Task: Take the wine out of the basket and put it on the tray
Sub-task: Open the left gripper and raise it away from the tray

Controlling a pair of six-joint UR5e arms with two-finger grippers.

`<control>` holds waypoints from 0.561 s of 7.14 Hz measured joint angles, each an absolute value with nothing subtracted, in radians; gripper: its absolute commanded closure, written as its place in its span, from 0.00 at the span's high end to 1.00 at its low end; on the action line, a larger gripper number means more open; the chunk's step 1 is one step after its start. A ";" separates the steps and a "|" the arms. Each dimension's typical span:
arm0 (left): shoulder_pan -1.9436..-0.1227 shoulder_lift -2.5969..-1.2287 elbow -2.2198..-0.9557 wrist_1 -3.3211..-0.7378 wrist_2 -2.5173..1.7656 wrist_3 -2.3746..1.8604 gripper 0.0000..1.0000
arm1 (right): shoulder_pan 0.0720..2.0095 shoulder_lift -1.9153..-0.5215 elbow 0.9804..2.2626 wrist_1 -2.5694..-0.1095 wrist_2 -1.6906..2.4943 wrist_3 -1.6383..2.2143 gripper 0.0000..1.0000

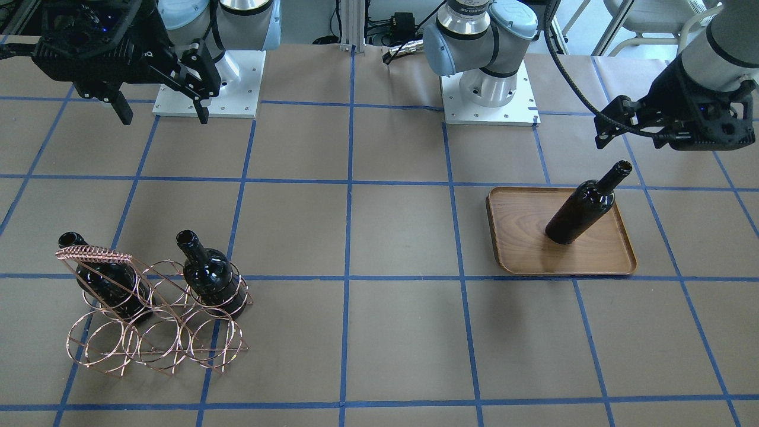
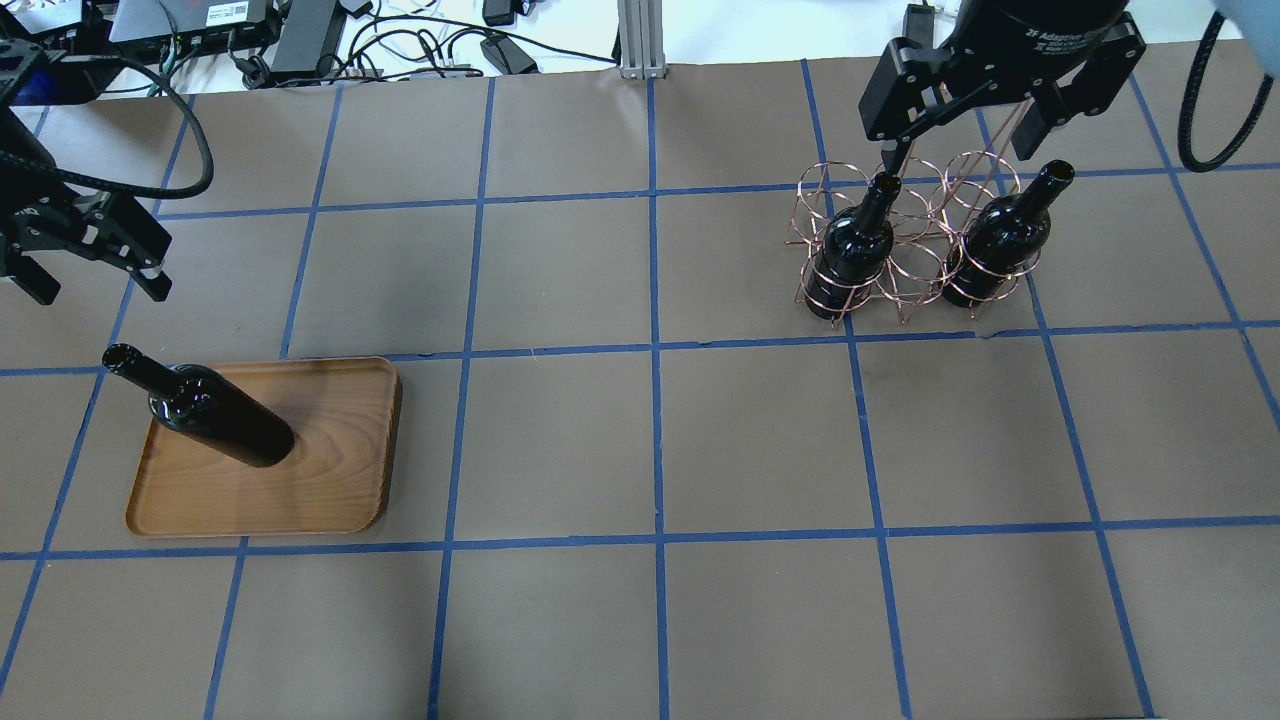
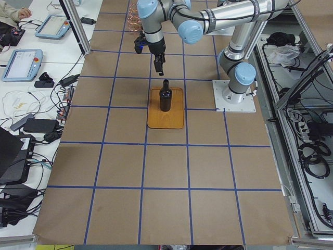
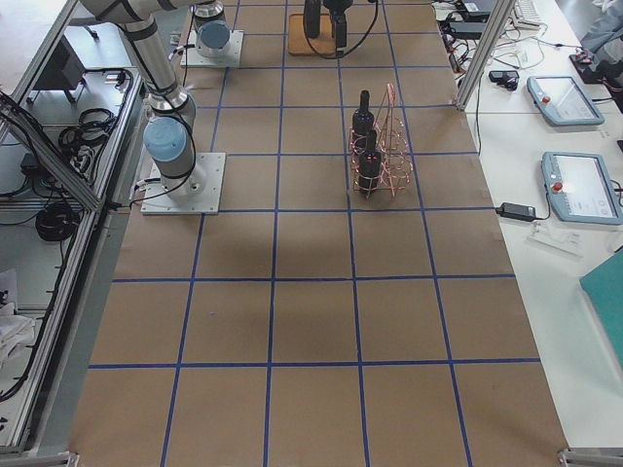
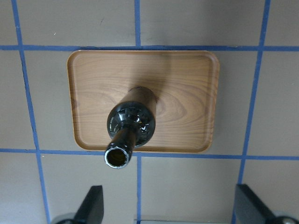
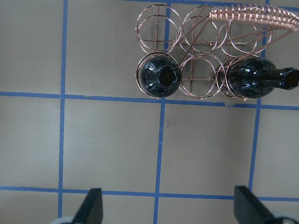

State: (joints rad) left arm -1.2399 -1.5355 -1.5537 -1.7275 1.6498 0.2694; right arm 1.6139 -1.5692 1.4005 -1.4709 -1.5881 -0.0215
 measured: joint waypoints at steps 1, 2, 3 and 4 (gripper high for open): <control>-1.285 -1.520 -1.550 -1.708 1.635 0.204 1.00 | 1.614 -1.569 1.401 -1.471 -1.589 -0.022 1.00; -1.353 -1.513 -1.549 -1.675 1.626 0.161 1.00 | 1.614 -1.569 1.401 -1.470 -1.589 -0.022 1.00; -1.429 -1.514 -1.549 -1.656 1.623 0.143 1.00 | 1.614 -1.569 1.401 -1.470 -1.589 -0.021 1.00; -1.488 -1.516 -1.550 -1.648 1.621 0.136 1.00 | 1.614 -1.569 1.401 -1.470 -1.589 -0.021 1.00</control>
State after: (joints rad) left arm -1.4878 -1.5158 -1.5501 -1.6478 1.6211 0.1363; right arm 1.6138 -1.5693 1.4005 -1.4696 -1.5892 -0.0215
